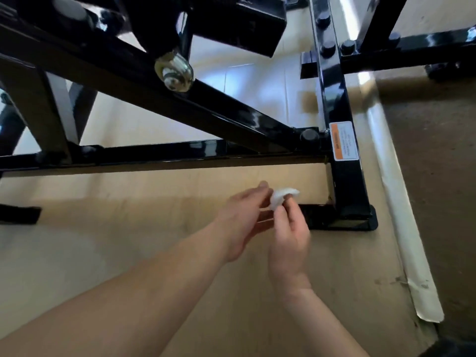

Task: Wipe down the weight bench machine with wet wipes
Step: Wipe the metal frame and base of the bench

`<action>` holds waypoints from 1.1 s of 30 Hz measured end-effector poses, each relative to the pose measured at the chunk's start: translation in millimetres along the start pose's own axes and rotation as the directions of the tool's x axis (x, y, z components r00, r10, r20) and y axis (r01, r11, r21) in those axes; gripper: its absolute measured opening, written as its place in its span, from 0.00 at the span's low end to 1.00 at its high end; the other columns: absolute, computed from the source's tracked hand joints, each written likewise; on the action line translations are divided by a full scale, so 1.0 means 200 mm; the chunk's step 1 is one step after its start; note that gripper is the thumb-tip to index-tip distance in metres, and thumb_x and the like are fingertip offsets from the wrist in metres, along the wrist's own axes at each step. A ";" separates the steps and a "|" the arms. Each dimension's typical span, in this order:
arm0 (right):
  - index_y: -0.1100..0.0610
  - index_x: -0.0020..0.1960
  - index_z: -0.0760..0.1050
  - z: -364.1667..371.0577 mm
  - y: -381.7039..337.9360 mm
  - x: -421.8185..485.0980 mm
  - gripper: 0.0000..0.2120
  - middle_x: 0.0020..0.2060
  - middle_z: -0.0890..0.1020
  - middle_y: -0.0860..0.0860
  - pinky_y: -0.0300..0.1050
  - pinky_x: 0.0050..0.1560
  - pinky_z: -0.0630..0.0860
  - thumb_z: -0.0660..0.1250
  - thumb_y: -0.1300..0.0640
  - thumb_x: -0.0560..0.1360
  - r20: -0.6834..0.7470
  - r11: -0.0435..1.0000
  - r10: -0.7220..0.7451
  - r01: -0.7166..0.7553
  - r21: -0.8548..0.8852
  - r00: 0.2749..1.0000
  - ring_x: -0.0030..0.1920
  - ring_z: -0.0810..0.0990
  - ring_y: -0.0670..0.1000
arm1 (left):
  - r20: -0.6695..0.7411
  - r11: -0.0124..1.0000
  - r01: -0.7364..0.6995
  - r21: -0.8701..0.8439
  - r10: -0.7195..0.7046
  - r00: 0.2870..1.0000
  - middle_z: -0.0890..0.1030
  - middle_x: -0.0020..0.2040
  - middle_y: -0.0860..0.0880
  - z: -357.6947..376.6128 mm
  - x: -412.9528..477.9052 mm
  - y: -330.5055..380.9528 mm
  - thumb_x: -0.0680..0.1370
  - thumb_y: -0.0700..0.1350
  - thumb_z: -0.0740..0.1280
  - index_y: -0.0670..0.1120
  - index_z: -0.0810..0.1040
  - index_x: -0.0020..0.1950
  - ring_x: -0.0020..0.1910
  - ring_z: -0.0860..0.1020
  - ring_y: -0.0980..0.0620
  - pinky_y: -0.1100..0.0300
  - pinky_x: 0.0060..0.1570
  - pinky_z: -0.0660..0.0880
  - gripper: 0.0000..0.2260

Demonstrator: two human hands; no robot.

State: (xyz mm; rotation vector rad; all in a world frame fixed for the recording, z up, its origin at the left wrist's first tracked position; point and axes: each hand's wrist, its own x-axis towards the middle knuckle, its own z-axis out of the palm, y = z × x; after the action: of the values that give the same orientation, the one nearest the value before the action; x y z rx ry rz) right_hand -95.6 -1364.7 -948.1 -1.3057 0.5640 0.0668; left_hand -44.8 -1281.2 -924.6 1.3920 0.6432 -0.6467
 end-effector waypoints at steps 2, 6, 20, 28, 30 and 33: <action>0.53 0.62 0.83 0.05 0.01 -0.02 0.15 0.53 0.87 0.48 0.47 0.59 0.79 0.61 0.52 0.82 0.102 0.999 -0.031 0.033 -0.026 0.994 0.57 0.84 0.47 | -0.093 0.991 -0.033 0.127 0.045 0.995 0.87 0.53 0.44 -0.11 0.01 0.01 0.83 0.57 0.66 0.46 0.85 0.56 0.56 0.85 0.44 0.48 0.58 0.82 0.17; 0.58 0.51 0.86 0.13 -0.01 0.00 0.12 0.44 0.88 0.50 0.39 0.49 0.79 0.63 0.66 0.80 0.280 0.991 -0.005 0.042 -0.128 0.960 0.48 0.84 0.46 | -0.099 0.943 -0.038 0.330 0.074 0.992 0.87 0.48 0.46 -0.38 0.00 0.05 0.81 0.54 0.70 0.45 0.85 0.53 0.51 0.85 0.46 0.47 0.56 0.83 0.13; 0.54 0.56 0.81 0.65 -0.10 -0.20 0.06 0.49 0.87 0.52 0.50 0.49 0.86 0.70 0.54 0.82 0.302 0.945 0.124 -0.020 -0.325 0.945 0.48 0.87 0.53 | 0.097 0.887 -0.186 0.422 0.160 0.982 0.85 0.48 0.45 -1.09 -0.38 0.23 0.73 0.39 0.80 0.47 0.81 0.60 0.43 0.85 0.51 0.59 0.45 0.83 0.18; 0.56 0.57 0.78 1.03 -0.16 -0.19 0.04 0.50 0.85 0.57 0.54 0.46 0.86 0.67 0.61 0.82 0.416 0.789 0.185 0.118 -0.603 0.890 0.45 0.88 0.56 | 0.096 0.984 -0.171 0.045 0.166 0.981 0.85 0.50 0.44 -1.56 -0.37 0.16 0.81 0.45 0.71 0.44 0.81 0.55 0.52 0.83 0.46 0.49 0.61 0.81 0.06; 0.56 0.58 0.77 1.12 -0.16 -0.17 0.07 0.48 0.85 0.59 0.53 0.45 0.86 0.65 0.63 0.82 0.422 0.728 0.193 0.159 -0.667 0.886 0.40 0.88 0.56 | 0.022 0.973 -0.199 -0.117 0.203 0.979 0.83 0.50 0.41 -1.63 -0.33 0.16 0.82 0.44 0.70 0.43 0.80 0.54 0.50 0.83 0.45 0.46 0.62 0.80 0.05; 0.54 0.60 0.76 1.23 -0.19 -0.14 0.09 0.45 0.85 0.57 0.52 0.43 0.85 0.61 0.63 0.83 0.371 0.594 0.160 0.211 -0.776 0.915 0.36 0.85 0.53 | -0.075 0.914 -0.251 -0.318 0.239 0.968 0.82 0.50 0.40 -1.71 -0.28 0.17 0.82 0.42 0.69 0.41 0.79 0.56 0.47 0.82 0.45 0.45 0.57 0.82 0.05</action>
State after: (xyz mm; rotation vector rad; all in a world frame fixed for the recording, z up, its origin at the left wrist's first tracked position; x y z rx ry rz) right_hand -18.5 -1140.1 -866.5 -2.1317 0.1149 0.6341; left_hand -66.4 -936.5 -885.0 1.1506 0.5618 -0.2992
